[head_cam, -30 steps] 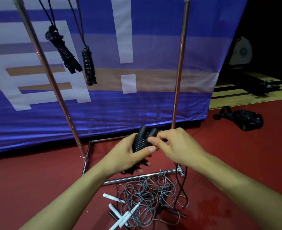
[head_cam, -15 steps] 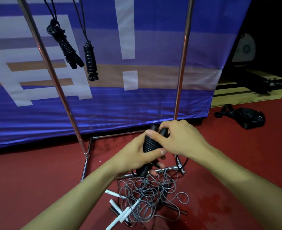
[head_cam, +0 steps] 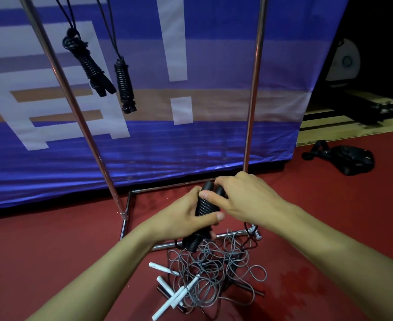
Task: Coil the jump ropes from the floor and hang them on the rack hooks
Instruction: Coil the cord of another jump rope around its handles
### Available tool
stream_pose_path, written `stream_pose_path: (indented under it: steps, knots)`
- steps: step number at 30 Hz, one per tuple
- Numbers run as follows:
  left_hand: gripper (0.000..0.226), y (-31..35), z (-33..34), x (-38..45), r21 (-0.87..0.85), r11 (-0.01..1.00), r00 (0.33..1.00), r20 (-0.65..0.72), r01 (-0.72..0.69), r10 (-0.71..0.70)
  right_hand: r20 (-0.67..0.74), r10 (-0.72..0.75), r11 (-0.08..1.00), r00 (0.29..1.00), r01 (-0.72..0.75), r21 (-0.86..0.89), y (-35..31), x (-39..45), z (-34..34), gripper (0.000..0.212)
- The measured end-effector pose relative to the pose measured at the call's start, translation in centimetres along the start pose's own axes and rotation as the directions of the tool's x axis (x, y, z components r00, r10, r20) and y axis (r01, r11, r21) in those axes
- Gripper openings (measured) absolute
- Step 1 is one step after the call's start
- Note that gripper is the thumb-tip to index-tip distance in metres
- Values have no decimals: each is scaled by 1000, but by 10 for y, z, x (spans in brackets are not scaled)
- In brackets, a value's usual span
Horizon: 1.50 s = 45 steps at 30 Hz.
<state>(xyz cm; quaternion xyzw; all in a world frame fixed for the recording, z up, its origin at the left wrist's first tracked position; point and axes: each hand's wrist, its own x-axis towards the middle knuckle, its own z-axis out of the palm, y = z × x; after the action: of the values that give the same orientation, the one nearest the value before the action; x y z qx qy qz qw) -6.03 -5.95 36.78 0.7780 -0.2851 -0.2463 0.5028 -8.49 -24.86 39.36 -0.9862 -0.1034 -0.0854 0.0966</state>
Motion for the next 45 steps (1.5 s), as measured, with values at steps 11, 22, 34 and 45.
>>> stream_pose_path:
  steps: [11,22,34,45]
  knots:
    - [50,11,15,8,-106,991,968,-243,-86,58,-198,53,872,979,51,487,18,9,-5,19]
    - [21,-4,13,12,-263,960,972,-233,-100,38,-43,-7,842,999,30,538,27,10,-11,23]
    - [31,-16,1,17,328,944,963,-262,20,70,33,-233,941,972,234,-243,21,-13,-35,24]
    - [31,3,33,5,772,630,986,-26,-85,165,-183,-422,907,888,412,-91,29,2,-34,43]
